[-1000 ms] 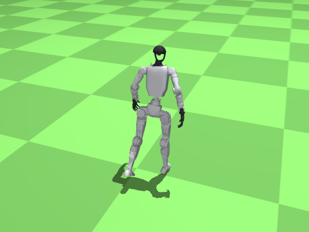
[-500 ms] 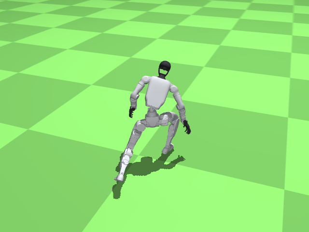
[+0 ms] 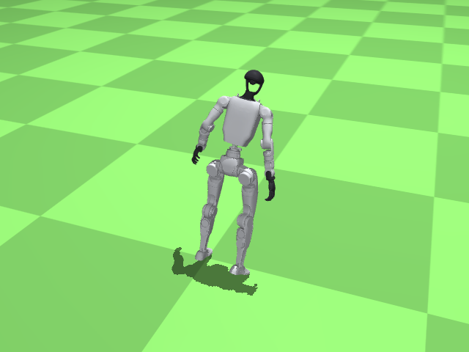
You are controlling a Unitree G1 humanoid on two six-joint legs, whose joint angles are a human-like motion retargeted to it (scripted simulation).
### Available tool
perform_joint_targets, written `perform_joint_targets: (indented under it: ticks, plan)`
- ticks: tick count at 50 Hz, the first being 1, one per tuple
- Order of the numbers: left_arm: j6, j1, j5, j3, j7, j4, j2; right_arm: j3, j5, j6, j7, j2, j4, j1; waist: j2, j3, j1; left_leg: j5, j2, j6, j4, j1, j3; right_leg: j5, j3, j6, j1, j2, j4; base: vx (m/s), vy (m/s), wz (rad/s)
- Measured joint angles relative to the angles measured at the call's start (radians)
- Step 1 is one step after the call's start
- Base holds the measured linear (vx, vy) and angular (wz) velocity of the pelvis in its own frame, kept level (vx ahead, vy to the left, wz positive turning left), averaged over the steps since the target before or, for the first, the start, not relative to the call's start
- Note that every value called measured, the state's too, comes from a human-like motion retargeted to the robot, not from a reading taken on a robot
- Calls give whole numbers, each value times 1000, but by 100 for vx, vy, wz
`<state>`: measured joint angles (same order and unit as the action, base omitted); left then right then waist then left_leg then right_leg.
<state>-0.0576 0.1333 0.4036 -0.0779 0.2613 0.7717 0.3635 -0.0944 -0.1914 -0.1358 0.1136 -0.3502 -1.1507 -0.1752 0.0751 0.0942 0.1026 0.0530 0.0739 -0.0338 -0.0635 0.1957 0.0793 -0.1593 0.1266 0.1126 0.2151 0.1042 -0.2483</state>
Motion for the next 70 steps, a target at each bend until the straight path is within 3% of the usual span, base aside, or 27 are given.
perform_joint_targets:
  ticks: [3, 7, 9, 11, 13, 15, 18, 22, 26, 28, 31, 35, 37, 40, 42, 45, 48, 50, 52, 55, 57, 59, 61, 63, 65, 67, 70]
  plan:
    - [26, 12, 12, 16, 33, 63, -7, -46, 97, -36, -42, -8, -146, 61, -23, -30, 156, -2, 61, -13, 12, 121, 84, -77, -138, -21, -95, -6, -165, 18, 8, -337]
    - [68, 17, 35, 14, 82, 90, 20, -133, 167, -62, -101, -47, -93, 85, -123, -60, 292, -7, 97, -61, -69, 296, 158, -204, -279, 99, -218, 104, -207, 15, 5, -251]
    - [84, 16, 36, 1, 95, 78, 42, -158, 121, -61, -114, -91, 57, 63, -201, -78, 307, -109, 87, -60, -283, 449, 192, -189, -330, 148, -264, 189, -131, 2, -2, -132]
    - [106, 2, 43, -18, 106, 64, 65, -167, 45, -58, -104, -151, 270, 35, -258, -89, 284, -312, 107, 11, -648, 650, 227, -65, -323, 114, -279, 267, -128, -7, -2, -43]
    - [123, -29, 48, -43, 104, 64, 88, -157, -17, -35, -57, -210, 501, 16, -272, -83, 230, -463, 150, 103, -1007, 831, 232, 173, -267, 35, -260, 322, -286, -16, -1, 29]
    - [136, -82, 31, -70, 93, 79, 116, -124, -29, 2, 16, -249, 722, 8, -287, -61, 150, -517, 165, 159, -1279, 988, 226, 444, -234, -38, -209, 381, -543, -20, -3, 86]
    - [142, -171, -56, -104, 75, 85, 176, -38, 51, 48, 135, -245, 1005, -24, -314, -1, 47, -557, 166, 154, -1532, 1131, 244, 696, -276, -49, -215, 449, -779, -14, 0, 96]
    - [125, -231, -200, -121, 93, -5, 240, 89, 178, 87, 236, -192, 1240, -123, -283, 83, -34, -580, 163, 111, -1745, 1241, 247, 831, -347, -20, -302, 428, -951, -5, 1, 85]
    - [118, -228, -302, -108, 93, -53, 275, 123, 244, 62, 213, -167, 1196, -13, -210, 153, -76, -574, 158, 136, -1811, 1278, 259, 835, -373, -44, -307, 405, -1087, -7, 2, 42]
    - [134, -223, -347, -114, 56, -6, 292, 88, 287, 29, 208, -167, 1106, 158, -171, 184, -77, -568, 164, 157, -1795, 1263, 265, 826, -396, -43, -297, 397, -1090, -10, 2, -26]
    - [155, -221, -388, -146, -64, 131, 328, -26, 345, 0, 245, -139, 1018, 441, -141, 198, -35, -554, 179, 176, -1714, 1215, 272, 801, -447, 18, -273, 392, -988, -5, -1, -71]
    - [167, -180, -420, -112, -185, 260, 388, -178, 365, 37, 201, -73, 1110, 620, -187, 114, 90, -505, 189, 178, -1508, 1132, 295, 706, -450, 8, -229, 426, -677, 18, -8, -81]
    - [172, -122, -414, -28, -149, 251, 402, -192, 346, 63, 112, -59, 1206, 554, -223, 28, 151, -455, 176, 164, -1342, 1069, 298, 514, -402, 17, -243, 421, -439, 44, -13, -42]
    - [182, -40, -390, 88, -52, 185, 364, -149, 282, 101, 73, -39, 1274, 316, -228, -95, 204, -330, 111, 122, -969, 899, 265, 93, -324, 78, -282, 343, -132, 53, -15, 18]
    - [195, -30, -321, 95, -4, 161, 303, -126, 241, 103, 94, -12, 1191, 167, -201, -154, 200, -184, 39, 98, -594, 710, 200, -57, -288, 112, -261, 261, -52, 53, -13, 63]
    - [205, -59, -279, 47, -17, 194, 201, -130, 227, 87, 113, 32, 936, 55, -107, -192, 203, -51, 38, 24, -62, 360, 49, 6, -242, 61, -181, 98, -54, 45, -16, 0]
    - [179, -128, -248, -6, -92, 259, 115, -165, 257, 60, 99, 49, 646, 98, -59, -152, 167, -141, 55, -64, 87, 105, 20, 90, -143, 71, -85, 25, -2, 31, -26, 21]
    - [165, -174, -264, -29, -158, 287, 78, -183, 260, 51, 107, 47, 492, 152, -53, -116, 96, -159, 31, -91, 79, -15, 14, 128, -74, 82, -7, 10, 64, 26, -28, 133]
    - [174, -221, -254, -49, -199, 283, 46, -183, 215, 39, 106, 30, 402, 197, -53, -85, -7, -152, -13, -55, 13, -98, -42, 176, -13, 68, 82, 28, 142, 25, -23, 212]
    - [174, -287, -196, -96, -191, 228, -7, -160, 79, 38, 104, -27, 380, 207, -39, -38, -154, -155, -71, -22, -151, -196, -164, 322, 101, 105, 198, 90, 249, 25, -23, 242]
    - [160, -319, -167, -120, -158, 154, -44, -127, -10, 58, 108, -78, 430, 159, -8, -26, -226, -152, -86, -45, -266, -246, -255, 404, 169, 116, 259, 123, 270, 26, -25, 222]
    - [141, -352, -156, -136, -108, 70, -74, -96, -84, 86, 112, -126, 484, 100, 25, -28, -274, -148, -77, -78, -332, -290, -337, 370, 174, 112, 323, 128, 241, 22, -27, 182]
    - [123, -400, -159, -140, -46, -8, -96, -76, -128, 111, 115, -165, 513, 55, 60, -32, -295, -160, -32, -90, -351, -317, -390, 256, 144, 103, 421, 97, 130, 13, -27, 111]
    - [117, -467, -148, -134, 33, -73, -118, -71, -126, 114, 120, -194, 503, 40, 100, -19, -284, -246, 52, -66, -400, -306, -375, 227, 149, 88, 590, 51, -136, 0, -25, 20]
    - [119, -551, -122, -124, 116, -130, -140, -81, -91, 94, 132, -213, 461, 54, 114, 51, -284, -416, 136, -18, -533, -285, -310, 325, 186, 63, 766, 69, -513, -12, -22, 33]
    - [108, -640, -109, -117, 178, -186, -164, -101, -51, 72, 138, -223, 406, 78, 94, 172, -319, -571, 212, 30, -673, -273, -246, 409, 218, 30, 846, 146, -773, -24, -18, 123]
    - [76, -735, -127, -126, 225, -291, -205, -118, -2, 59, 120, -230, 349, 84, 73, 337, -354, -724, 323, 77, -809, -259, -209, 490, 259, 1, 881, 245, -976, -26, -16, 148]
